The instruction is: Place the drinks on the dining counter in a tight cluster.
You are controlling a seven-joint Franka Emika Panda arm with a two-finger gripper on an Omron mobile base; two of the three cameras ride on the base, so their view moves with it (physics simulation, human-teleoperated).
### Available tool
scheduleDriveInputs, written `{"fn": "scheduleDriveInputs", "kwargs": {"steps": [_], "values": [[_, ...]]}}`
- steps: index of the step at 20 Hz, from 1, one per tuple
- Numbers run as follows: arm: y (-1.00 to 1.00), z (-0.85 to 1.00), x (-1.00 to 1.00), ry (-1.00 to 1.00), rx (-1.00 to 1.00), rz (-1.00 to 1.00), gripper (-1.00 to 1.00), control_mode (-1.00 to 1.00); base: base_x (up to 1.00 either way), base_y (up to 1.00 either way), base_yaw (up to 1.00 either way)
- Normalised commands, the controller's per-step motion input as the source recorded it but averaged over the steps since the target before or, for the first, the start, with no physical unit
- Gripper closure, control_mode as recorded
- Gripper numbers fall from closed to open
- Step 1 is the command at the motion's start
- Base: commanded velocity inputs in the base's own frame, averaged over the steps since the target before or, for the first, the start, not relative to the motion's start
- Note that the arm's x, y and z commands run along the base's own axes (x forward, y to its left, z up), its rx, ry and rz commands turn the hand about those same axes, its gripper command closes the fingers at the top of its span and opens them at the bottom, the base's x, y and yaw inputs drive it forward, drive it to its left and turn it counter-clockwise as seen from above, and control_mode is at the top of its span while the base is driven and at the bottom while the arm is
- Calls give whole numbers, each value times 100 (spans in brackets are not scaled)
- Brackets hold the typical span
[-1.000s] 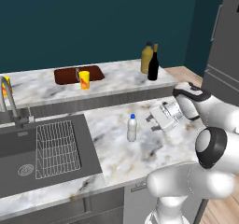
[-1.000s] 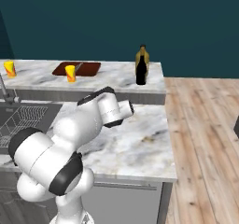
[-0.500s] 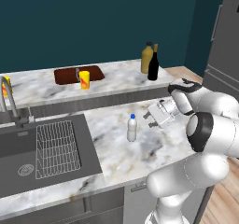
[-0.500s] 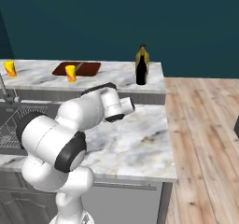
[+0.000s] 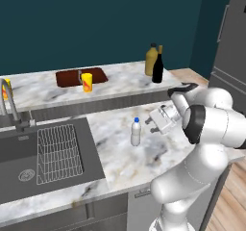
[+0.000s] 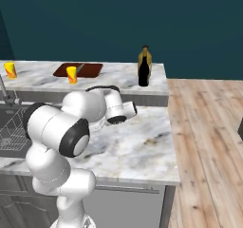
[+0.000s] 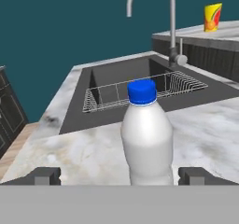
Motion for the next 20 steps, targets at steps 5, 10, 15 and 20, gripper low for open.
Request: {"fn": "scheduleDriveInputs", "kwargs": {"steps": [5, 10, 15, 20], "values": [[6, -16, 28, 0, 0, 0, -100, -100, 0, 0, 0], [9, -12, 21, 0, 0, 0, -100, -100, 0, 0, 0], [8, -5, 2, 0, 0, 0, -100, -100, 0, 0, 0], [24, -5, -1, 0, 0, 5, -100, -100, 0, 0, 0]]}}
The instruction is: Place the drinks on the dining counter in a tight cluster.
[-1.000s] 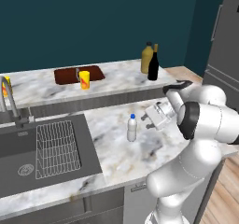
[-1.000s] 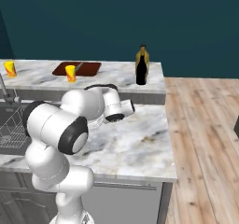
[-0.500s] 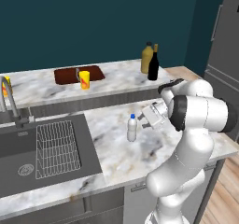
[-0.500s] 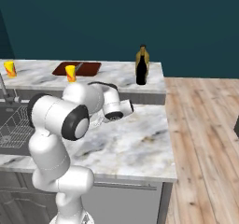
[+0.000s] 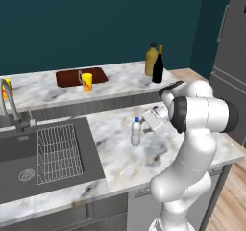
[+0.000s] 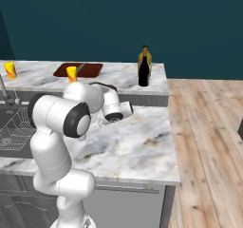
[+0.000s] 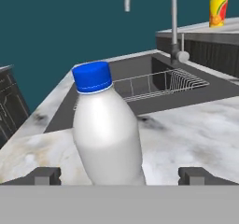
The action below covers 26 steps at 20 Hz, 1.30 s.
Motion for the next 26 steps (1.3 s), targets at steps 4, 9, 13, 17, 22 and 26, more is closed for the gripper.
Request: {"fn": "scheduleDriveInputs", "kwargs": {"steps": [4, 9, 13, 17, 22, 26], "values": [[16, -8, 0, 0, 0, 7, -100, -100, 0, 0, 0], [0, -9, 0, 0, 0, 9, -100, -100, 0, 0, 0], [8, -5, 0, 0, 0, 8, -100, -100, 0, 0, 0], [17, 0, 0, 0, 0, 5, -100, -100, 0, 0, 0], [21, 0, 0, 0, 0, 3, -100, -100, 0, 0, 0], [17, -1, 0, 1, 0, 3, -100, -100, 0, 0, 0]]}}
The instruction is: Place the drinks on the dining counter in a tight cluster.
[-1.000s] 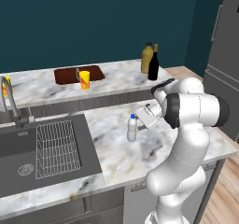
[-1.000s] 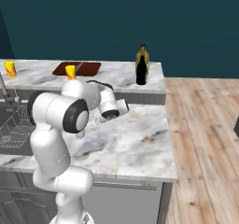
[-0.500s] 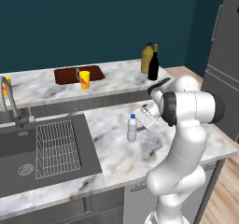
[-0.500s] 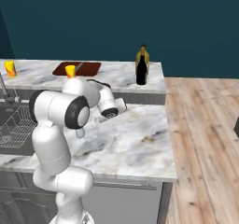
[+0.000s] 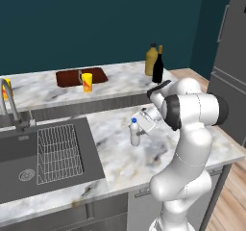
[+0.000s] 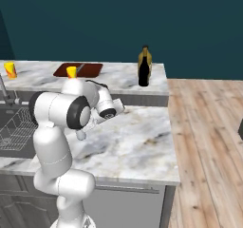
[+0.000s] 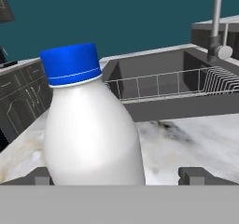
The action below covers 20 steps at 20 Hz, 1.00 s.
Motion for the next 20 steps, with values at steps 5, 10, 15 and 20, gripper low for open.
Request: {"fn": "scheduleDriveInputs", "kwargs": {"steps": [5, 10, 15, 20], "values": [[0, 0, 0, 0, 0, 0, -100, -100, 0, 0, 0], [0, 0, 0, 0, 0, 0, 100, -100, 0, 0, 0], [-3, 0, 0, 0, 1, 0, 100, -100, 0, 0, 0], [-1, 5, -43, -8, 0, 1, 100, -100, 0, 0, 0]]}}
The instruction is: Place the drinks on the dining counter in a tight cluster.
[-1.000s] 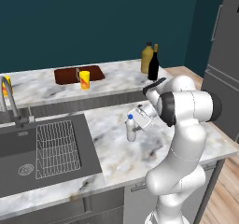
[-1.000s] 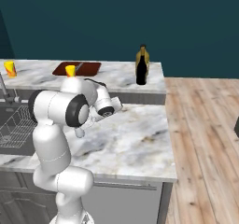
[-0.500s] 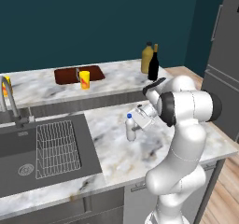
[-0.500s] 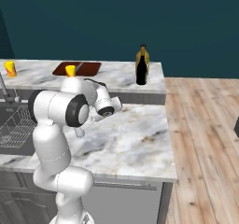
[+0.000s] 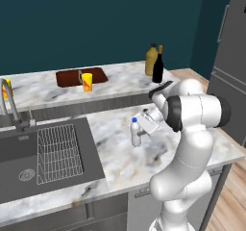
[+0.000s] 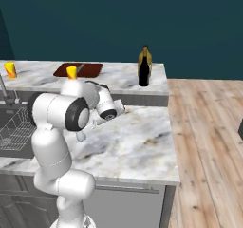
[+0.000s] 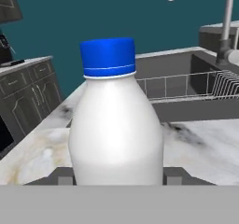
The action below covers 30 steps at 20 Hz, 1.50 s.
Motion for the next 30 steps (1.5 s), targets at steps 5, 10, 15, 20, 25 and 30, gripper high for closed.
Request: {"fn": "scheduleDriveInputs", "kwargs": {"steps": [5, 10, 15, 20, 25, 30], "values": [[0, 55, -69, -12, 4, -8, 100, -100, 0, 0, 0], [0, 72, -59, -3, 9, -13, 100, -100, 0, 0, 0], [0, 82, -49, 0, 4, -4, 100, -100, 0, 0, 0], [0, 75, -30, -1, 0, 4, 100, -100, 0, 0, 0], [0, 39, -50, -2, 0, 9, 100, -100, 0, 0, 0], [0, 27, -25, -7, 0, 2, 100, -100, 0, 0, 0]]}}
